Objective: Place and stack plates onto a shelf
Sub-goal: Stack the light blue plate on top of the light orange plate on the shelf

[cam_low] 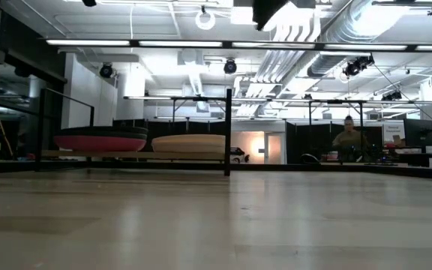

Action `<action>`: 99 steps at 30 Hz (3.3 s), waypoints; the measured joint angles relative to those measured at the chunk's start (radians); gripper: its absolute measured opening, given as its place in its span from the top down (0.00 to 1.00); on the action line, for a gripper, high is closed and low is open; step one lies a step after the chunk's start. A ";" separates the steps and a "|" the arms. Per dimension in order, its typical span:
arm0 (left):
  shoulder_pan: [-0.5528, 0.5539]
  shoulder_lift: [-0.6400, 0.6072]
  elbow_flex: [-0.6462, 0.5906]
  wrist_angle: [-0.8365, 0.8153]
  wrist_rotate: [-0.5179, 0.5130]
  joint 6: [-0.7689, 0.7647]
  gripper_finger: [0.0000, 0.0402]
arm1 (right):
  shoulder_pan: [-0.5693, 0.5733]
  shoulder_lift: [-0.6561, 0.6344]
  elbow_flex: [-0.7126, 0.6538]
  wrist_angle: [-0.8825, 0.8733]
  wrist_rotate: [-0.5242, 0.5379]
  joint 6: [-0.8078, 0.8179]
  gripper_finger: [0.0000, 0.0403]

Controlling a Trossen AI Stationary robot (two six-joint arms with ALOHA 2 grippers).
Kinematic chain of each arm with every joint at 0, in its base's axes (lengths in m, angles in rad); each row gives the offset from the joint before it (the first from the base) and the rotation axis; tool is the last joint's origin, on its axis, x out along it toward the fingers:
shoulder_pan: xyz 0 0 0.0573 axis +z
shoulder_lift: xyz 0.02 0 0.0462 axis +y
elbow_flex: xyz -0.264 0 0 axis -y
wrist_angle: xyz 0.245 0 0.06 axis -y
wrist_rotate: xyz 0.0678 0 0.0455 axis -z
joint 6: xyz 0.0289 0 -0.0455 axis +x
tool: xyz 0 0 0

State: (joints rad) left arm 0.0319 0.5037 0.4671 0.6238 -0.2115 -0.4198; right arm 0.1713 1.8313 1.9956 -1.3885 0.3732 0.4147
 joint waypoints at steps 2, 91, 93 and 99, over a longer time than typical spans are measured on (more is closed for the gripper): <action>0.000 0.000 0.000 0.001 0.000 -0.022 0.67 | 0.015 -0.089 -0.143 0.058 -0.004 0.056 0.53; -0.046 0.354 0.000 -0.088 0.071 0.047 0.67 | 0.216 -0.742 -1.097 0.742 -0.361 0.476 0.53; -0.046 0.354 0.000 -0.089 0.071 0.047 0.67 | 0.252 -0.700 -1.097 0.688 -0.404 0.485 0.53; -0.046 0.354 0.000 -0.089 0.070 0.046 0.67 | 0.362 -0.547 -1.098 0.552 -0.459 0.516 0.53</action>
State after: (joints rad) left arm -0.0143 0.8582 0.4671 0.5346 -0.1417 -0.3738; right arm 0.5332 1.2847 0.8978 -0.8362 -0.0860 0.9310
